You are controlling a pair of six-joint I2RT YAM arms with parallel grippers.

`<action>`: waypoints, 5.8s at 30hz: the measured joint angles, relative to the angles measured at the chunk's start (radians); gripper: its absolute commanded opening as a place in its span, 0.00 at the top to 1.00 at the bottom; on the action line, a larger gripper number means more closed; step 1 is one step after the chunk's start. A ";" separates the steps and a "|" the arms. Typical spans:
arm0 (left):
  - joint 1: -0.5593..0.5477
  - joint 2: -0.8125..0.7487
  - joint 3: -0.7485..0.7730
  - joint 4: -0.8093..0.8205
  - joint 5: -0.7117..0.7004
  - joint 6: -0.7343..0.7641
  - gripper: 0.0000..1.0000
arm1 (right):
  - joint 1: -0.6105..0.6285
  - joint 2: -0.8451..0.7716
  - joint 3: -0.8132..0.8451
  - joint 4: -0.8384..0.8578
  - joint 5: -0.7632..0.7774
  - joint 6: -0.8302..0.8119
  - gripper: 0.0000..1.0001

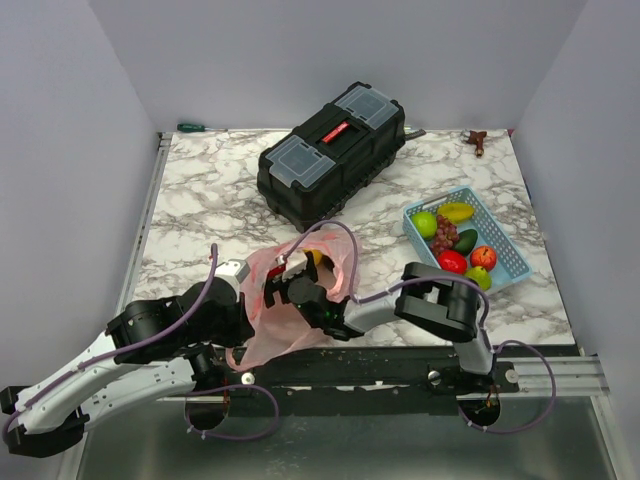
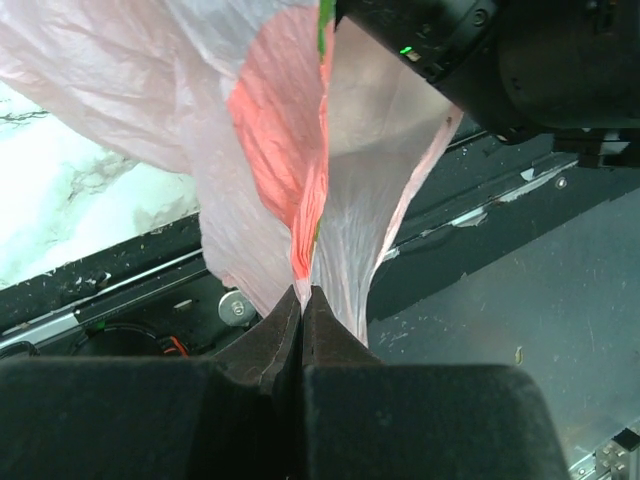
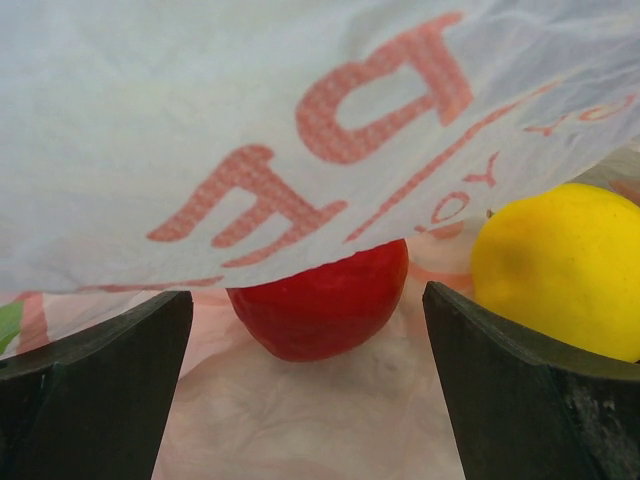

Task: Take the fake fruits out of the plastic bag
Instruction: Take out the fake fruit from the plastic bag, then place the fake fruit in the bin, then take out the fake fruit from the plastic bag.

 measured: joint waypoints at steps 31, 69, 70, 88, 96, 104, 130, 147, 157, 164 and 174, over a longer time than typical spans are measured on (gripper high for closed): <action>0.000 -0.008 0.013 0.006 0.005 0.000 1.00 | -0.035 0.246 0.271 0.092 -0.150 -0.094 0.09; 0.000 0.086 0.018 0.057 -0.127 0.086 1.00 | -0.002 -0.541 -0.161 -0.230 -0.473 0.190 0.99; 0.000 0.086 0.018 0.063 -0.127 0.089 1.00 | -0.002 -0.566 -0.161 -0.233 -0.484 0.197 0.99; 0.000 0.012 0.008 0.085 -0.139 0.093 1.00 | -0.002 -1.024 -0.072 -0.410 -0.486 0.216 1.00; 0.000 0.010 0.005 0.085 -0.144 0.086 1.00 | -0.011 -1.089 0.050 -0.750 0.083 0.160 0.99; 0.000 0.030 0.003 0.087 -0.145 0.087 1.00 | -0.612 -1.027 0.024 -1.051 0.060 0.283 0.99; 0.000 -0.001 0.003 0.089 -0.148 0.087 1.00 | -1.164 -0.654 -0.092 -1.034 -0.014 0.360 0.34; 0.000 0.009 0.003 0.089 -0.149 0.087 1.00 | -1.164 -0.747 -0.084 -1.027 -0.118 0.275 0.06; 0.000 0.024 0.003 0.089 -0.150 0.088 1.00 | -1.088 -0.902 0.002 -1.058 -0.408 0.440 0.07; 0.000 0.025 0.003 0.089 -0.150 0.088 1.00 | -0.686 -0.870 0.149 -1.092 -0.388 0.507 0.07; 0.000 0.025 0.003 0.089 -0.150 0.087 1.00 | -0.089 -0.780 0.340 -0.976 -0.236 0.327 0.08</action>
